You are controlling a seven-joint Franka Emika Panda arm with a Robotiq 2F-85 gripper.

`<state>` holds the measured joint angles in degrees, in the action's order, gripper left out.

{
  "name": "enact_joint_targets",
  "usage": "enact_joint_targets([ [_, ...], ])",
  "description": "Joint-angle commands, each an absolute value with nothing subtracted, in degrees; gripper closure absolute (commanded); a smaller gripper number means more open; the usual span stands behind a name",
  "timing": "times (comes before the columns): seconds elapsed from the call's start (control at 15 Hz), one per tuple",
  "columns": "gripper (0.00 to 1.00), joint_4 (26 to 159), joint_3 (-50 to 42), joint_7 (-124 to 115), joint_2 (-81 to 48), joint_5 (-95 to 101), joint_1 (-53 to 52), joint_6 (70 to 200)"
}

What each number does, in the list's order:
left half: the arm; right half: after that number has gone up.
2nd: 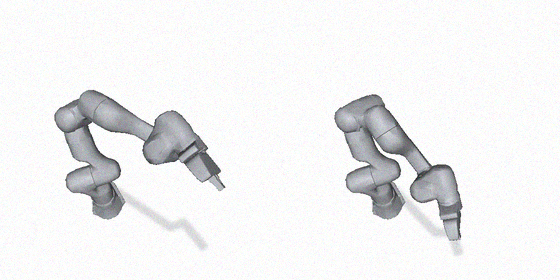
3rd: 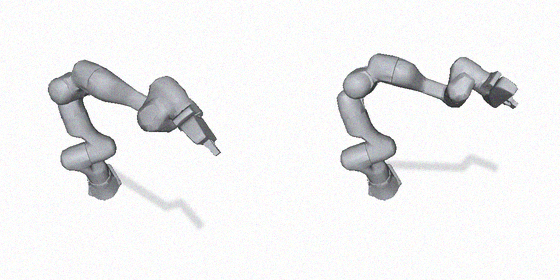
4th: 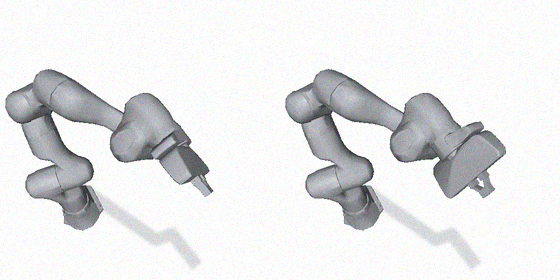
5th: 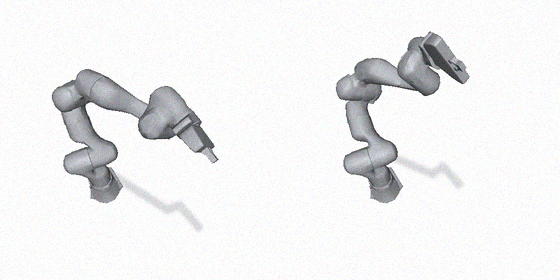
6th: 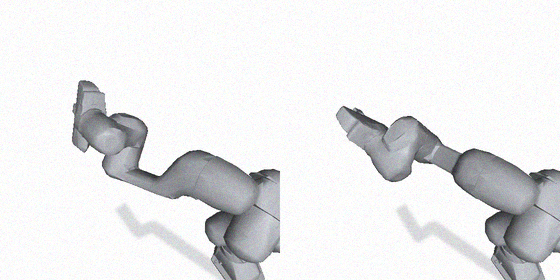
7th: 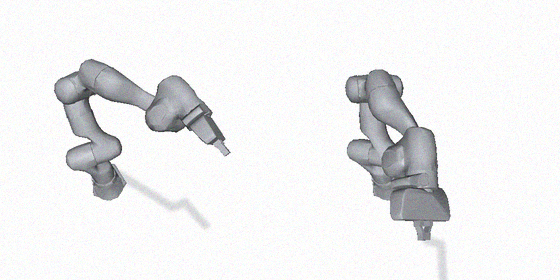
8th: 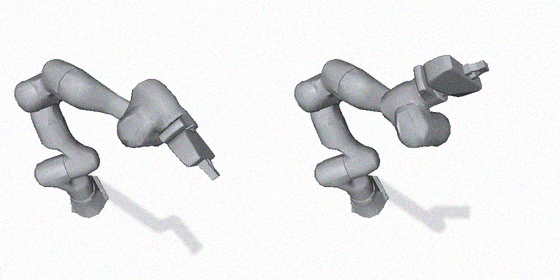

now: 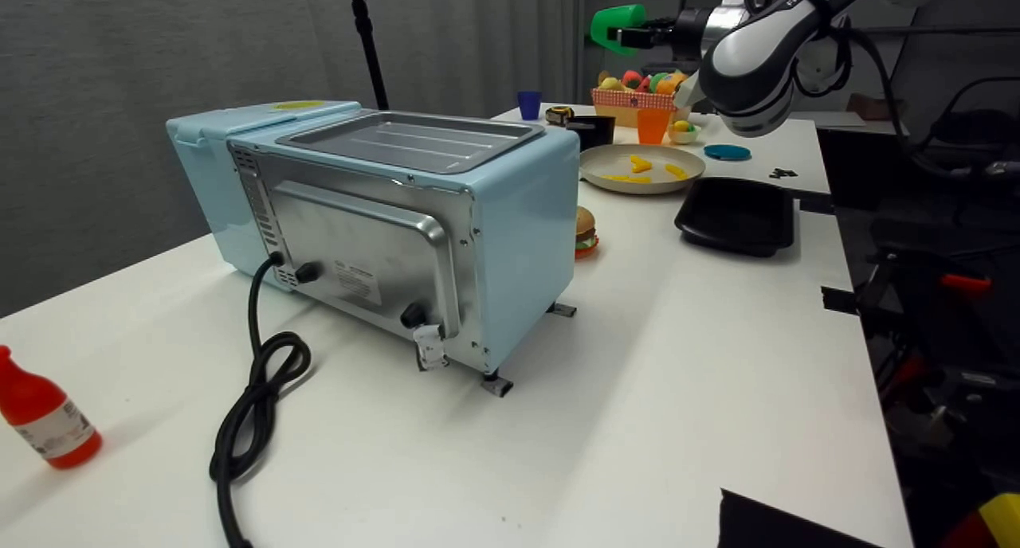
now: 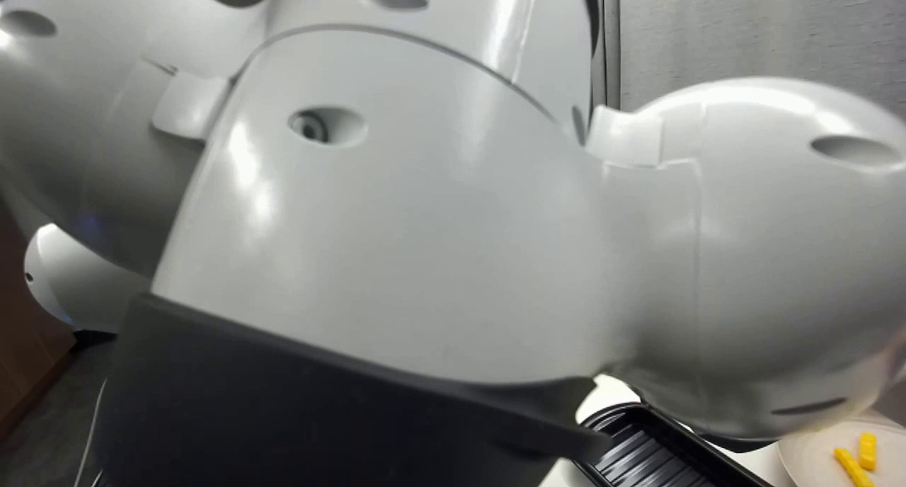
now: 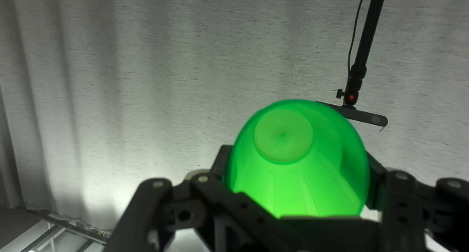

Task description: Pour the contents of the green cup onto the plate

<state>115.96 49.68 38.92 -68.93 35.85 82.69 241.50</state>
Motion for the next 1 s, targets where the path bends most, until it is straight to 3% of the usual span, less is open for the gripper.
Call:
enact_joint_targets([
  [0.0,0.47,116.1,50.7,41.6,-70.7,36.5,83.5,243.1],
  [0.4,0.47,118.6,48.3,43.2,-66.7,26.5,81.7,240.8],
  [0.47,0.47,117.3,37.9,31.5,-57.8,23.1,73.1,244.8],
  [0.53,0.47,117.9,36.3,30.7,-56.5,20.2,71.6,244.2],
  [0.6,0.47,120.2,43.4,40.4,-61.5,18.0,77.4,239.3],
  [0.67,0.47,119.3,30.2,26.6,-52.2,15.1,66.2,241.4],
  [0.93,0.47,120.8,16.6,15.4,-45.8,9.8,53.2,238.7],
])
